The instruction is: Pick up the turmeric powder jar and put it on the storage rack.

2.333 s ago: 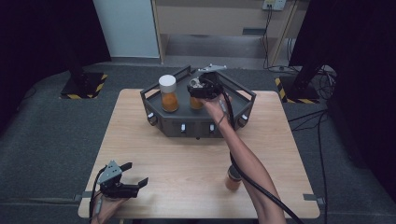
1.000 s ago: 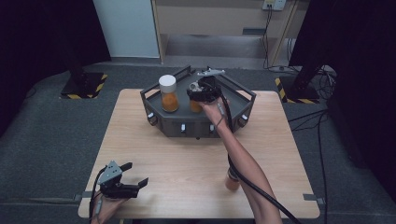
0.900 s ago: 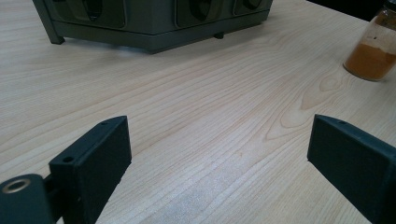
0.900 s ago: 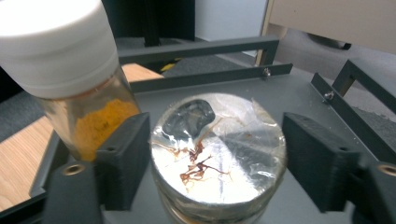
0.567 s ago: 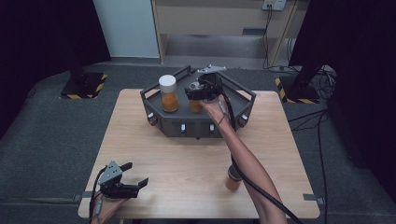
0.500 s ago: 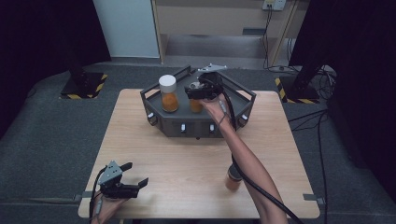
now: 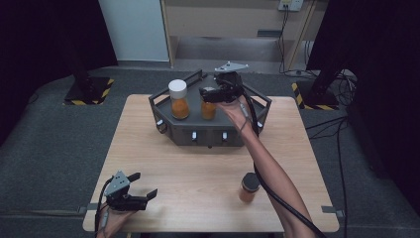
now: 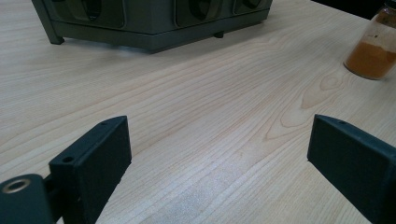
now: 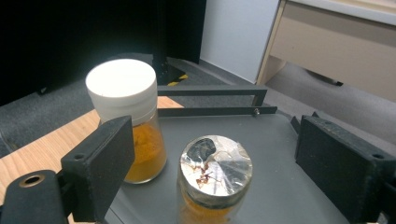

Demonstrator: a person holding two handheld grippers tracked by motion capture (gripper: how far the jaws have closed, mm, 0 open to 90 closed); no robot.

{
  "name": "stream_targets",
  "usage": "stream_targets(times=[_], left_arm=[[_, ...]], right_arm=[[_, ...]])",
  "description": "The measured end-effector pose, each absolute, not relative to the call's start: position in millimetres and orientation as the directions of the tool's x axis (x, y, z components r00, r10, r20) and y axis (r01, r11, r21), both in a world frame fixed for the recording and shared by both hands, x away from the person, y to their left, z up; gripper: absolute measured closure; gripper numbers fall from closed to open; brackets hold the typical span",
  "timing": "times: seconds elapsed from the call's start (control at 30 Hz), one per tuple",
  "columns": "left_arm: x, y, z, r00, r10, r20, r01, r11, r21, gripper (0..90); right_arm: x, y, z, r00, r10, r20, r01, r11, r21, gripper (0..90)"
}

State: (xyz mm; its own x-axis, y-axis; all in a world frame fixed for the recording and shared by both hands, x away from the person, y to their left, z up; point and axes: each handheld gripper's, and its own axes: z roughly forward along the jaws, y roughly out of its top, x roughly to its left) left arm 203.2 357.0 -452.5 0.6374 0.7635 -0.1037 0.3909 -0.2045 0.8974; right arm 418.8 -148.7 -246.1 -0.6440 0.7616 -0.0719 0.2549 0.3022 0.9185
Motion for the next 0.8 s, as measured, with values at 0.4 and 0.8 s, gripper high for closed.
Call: stream_targets(times=[0.4, 0.8], left_arm=[[203, 357, -453, 0.638, 0.763, -0.104, 0.390, -0.204, 0.898, 5.2], [203, 357, -453, 0.639, 0.763, -0.100, 0.387, -0.207, 0.898, 5.0]], right_arm=[[401, -176, -236, -0.662, 0.744, -0.088, 0.228, 0.312, 0.922, 12.1], [376, -206, -243, -0.684, 0.722, -0.105, 0.200, 0.324, 0.925, 12.1]])
